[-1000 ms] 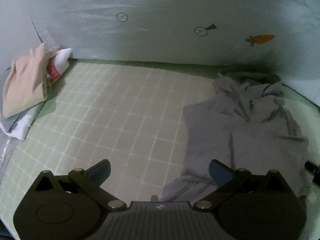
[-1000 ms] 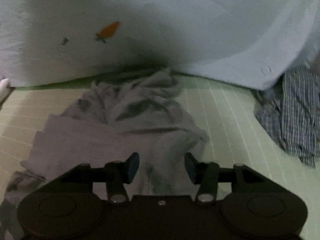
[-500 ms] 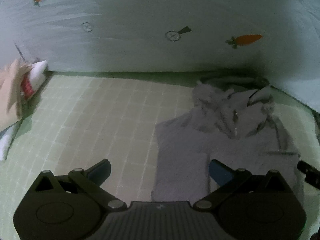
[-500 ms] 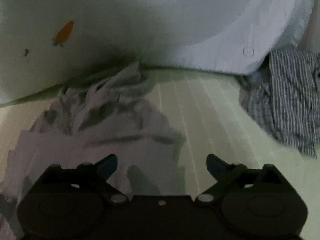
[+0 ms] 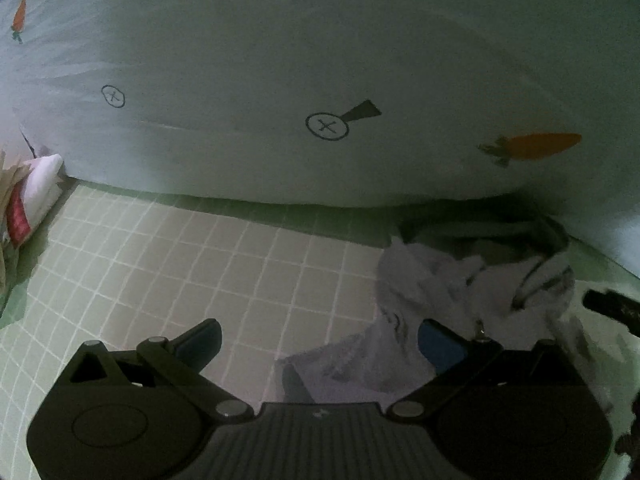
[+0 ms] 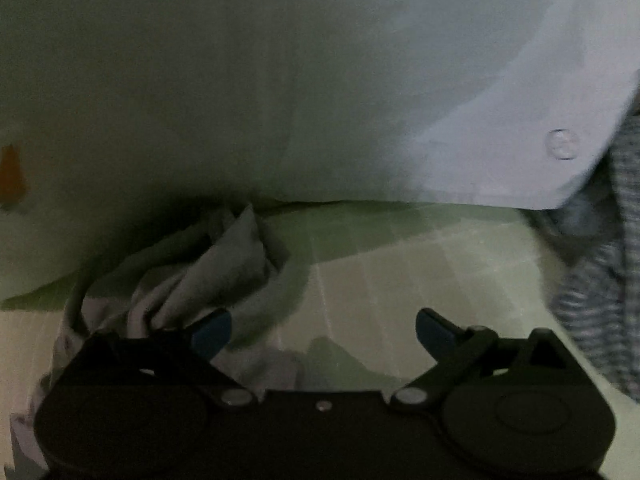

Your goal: Fold clothes

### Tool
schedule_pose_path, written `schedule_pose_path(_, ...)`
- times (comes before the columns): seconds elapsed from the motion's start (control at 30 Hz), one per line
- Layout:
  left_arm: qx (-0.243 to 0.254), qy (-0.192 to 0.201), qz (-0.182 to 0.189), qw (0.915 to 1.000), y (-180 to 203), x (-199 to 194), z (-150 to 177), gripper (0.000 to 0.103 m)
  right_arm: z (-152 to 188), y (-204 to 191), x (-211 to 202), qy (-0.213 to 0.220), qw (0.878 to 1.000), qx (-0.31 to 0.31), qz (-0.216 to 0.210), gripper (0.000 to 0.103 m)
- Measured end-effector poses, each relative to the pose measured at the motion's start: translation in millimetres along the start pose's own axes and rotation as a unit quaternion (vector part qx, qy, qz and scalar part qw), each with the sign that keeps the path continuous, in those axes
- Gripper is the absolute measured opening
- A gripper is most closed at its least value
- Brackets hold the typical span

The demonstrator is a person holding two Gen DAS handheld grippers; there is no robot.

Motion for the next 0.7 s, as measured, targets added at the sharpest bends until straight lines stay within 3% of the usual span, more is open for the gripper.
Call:
schedule_pose_path(0.07, 0.001, -0.002, -0.011, 0.9999, -2.0, 3.8, -1.7, 0.103, -4.4, -5.1, 20.2, -0.021, 1.000, 0.011, -0.001, 0.097)
schedule_pose_path(0.13, 0.000, -0.003, -0.022, 0.9998, -5.4, 6.2, -2.0, 0.103, -5.8, -9.4, 35.6, -0.038, 0.999, 0.016, -0.002, 0.085)
schedule_pose_path(0.2, -0.002, -0.007, -0.026, 0.9996, -8.8, 8.0, -1.4, 0.103, -3.8, -14.7, 42.8, -0.051, 0.999, 0.009, -0.007, 0.062)
schedule_pose_path(0.33, -0.006, -0.015, -0.029, 0.9995, -12.7, 9.7, 2.1, 0.103, 2.7, -23.8, 44.2, -0.062, 0.997, -0.011, -0.042, 0.034)
schedule_pose_path(0.4, -0.007, -0.018, -0.027, 0.9994, -12.8, 8.6, 4.2, 0.103, 5.2, -26.4, 40.0, -0.060, 0.996, -0.018, -0.056, 0.004)
schedule_pose_path(0.7, -0.014, -0.012, -0.012, 0.9998, -10.7, -9.1, 10.3, 0.103, 7.1, -26.6, -21.6, 0.004, 0.997, -0.064, -0.042, 0.001)
Point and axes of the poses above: each gripper's, at about its wrist camera, not at the fingertips, and x roughly the way its jaws point, y to its right, z to its underside, the point moved 7 cm from there along x, roughly the way its jaws point, and after that the axes turned 4 degrees about -x, right-handed, at the moved point
